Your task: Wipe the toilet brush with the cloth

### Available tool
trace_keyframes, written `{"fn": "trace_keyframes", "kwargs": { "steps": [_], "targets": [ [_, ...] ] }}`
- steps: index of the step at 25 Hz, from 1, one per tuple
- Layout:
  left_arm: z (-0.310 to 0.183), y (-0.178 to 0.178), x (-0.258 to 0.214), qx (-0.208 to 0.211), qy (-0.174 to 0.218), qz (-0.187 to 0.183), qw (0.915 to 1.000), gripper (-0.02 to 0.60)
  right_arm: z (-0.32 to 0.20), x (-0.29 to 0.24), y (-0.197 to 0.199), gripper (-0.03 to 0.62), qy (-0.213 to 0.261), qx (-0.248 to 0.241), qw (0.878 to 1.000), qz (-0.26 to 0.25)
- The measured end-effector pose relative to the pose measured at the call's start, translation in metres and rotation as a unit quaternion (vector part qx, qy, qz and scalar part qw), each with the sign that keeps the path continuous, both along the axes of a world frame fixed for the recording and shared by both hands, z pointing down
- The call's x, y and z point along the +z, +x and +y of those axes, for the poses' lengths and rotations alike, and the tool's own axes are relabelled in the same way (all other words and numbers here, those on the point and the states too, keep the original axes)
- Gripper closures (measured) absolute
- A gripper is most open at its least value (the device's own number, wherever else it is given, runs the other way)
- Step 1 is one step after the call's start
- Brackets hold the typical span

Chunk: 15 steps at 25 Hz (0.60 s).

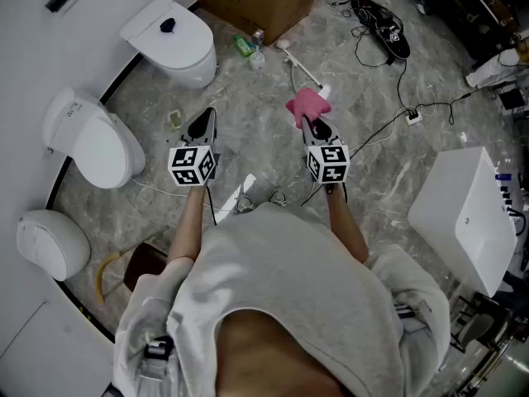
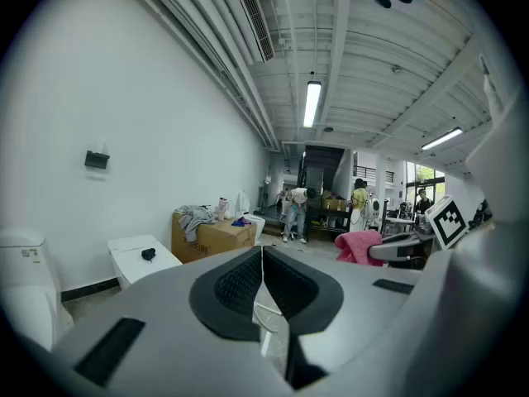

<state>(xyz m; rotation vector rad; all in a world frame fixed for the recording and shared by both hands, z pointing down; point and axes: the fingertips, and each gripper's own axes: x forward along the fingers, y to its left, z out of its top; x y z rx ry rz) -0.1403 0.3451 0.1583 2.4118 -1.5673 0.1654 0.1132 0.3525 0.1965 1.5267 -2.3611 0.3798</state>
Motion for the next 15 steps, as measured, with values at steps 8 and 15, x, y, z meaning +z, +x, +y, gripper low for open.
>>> {"fn": "trace_keyframes", "kwargs": {
  "steps": [8,15],
  "targets": [
    [-0.006,0.010,0.000,-0.007,0.001,-0.007,1.0000,0.558,-0.004,0.004,0.012,0.508,-0.001,-0.007,1.000,0.000],
    [-0.010,0.028,0.007,-0.007,-0.006,-0.013,0.9999,0.557,-0.008,0.005,0.023,0.508,0.005,-0.020,1.000,-0.005]
  ]
}}
